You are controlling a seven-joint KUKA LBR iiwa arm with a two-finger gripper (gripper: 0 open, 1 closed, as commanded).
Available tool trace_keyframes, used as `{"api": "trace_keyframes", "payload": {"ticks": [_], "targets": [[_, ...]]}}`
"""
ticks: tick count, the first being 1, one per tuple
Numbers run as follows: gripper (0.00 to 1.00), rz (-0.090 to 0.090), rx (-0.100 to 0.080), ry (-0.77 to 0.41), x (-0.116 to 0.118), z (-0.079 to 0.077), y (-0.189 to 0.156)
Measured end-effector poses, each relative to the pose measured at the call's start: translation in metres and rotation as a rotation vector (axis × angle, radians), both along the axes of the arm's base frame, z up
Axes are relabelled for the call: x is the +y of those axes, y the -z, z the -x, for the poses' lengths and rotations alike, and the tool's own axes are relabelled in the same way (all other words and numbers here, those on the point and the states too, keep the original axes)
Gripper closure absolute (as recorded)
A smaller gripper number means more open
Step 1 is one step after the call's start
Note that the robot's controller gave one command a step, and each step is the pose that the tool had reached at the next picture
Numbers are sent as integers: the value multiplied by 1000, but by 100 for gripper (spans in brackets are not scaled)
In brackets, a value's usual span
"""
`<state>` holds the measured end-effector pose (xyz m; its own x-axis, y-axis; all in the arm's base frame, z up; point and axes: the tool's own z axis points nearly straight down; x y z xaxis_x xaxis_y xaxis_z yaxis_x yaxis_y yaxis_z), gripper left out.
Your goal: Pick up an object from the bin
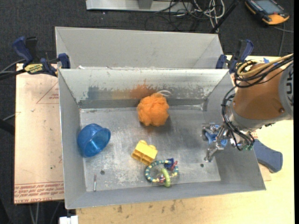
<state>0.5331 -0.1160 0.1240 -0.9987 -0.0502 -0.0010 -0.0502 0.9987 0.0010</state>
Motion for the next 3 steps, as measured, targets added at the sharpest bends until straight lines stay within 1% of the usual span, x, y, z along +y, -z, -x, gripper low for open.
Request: {"api": "trace_keyframes", "payload": {"ticks": [1,2,3], "targets": [[100,-1,0,9,-5,-6,0],[100,1,0,-1,-3,-5,-14],[100,1,-5,-7,-1,-10,-17]]}}
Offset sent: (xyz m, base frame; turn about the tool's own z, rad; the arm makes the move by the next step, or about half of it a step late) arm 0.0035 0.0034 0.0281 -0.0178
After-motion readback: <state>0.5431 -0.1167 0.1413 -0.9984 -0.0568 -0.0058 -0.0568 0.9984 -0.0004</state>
